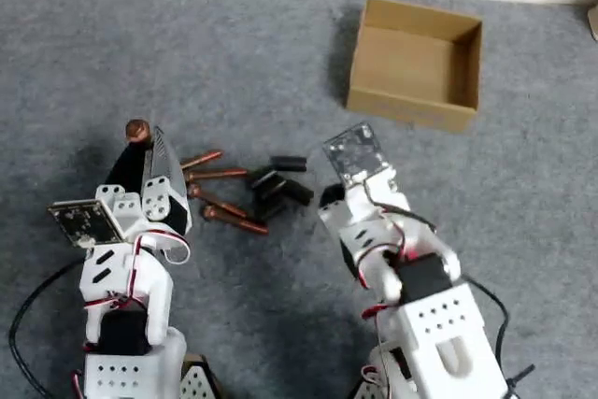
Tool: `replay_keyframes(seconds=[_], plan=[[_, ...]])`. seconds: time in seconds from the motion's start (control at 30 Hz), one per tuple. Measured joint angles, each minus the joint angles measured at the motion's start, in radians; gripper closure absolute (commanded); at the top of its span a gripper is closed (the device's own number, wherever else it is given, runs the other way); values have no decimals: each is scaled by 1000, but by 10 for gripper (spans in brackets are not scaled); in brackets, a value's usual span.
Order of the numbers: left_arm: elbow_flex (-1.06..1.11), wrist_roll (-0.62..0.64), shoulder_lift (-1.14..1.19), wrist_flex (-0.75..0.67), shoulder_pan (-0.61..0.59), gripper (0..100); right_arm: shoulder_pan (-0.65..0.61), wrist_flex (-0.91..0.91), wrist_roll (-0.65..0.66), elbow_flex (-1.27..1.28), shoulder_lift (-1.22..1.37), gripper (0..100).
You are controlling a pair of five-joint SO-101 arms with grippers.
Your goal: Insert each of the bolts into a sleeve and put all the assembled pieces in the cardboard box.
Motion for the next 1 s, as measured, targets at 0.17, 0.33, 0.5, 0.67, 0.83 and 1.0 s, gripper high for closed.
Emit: replay_keyframes(seconds=[0.17, 0.33, 0.5, 0.67, 0.83, 1.0], plan=[[0, 0, 0, 0, 0, 989, 32, 61, 72, -15, 167, 995], [0, 0, 0, 0, 0, 989, 31, -3, 74, -15, 404, 981], [0, 0, 0, 0, 0, 989, 32, -164, 74, -72, 617, 760], [26, 0, 0, 0, 0, 989, 32, -187, 94, -230, 816, 684], [34, -3, 0, 0, -2, 989, 31, -187, 190, -374, 971, 684], [34, -3, 0, 0, -2, 989, 26, -187, 206, -505, 1086, 684]])
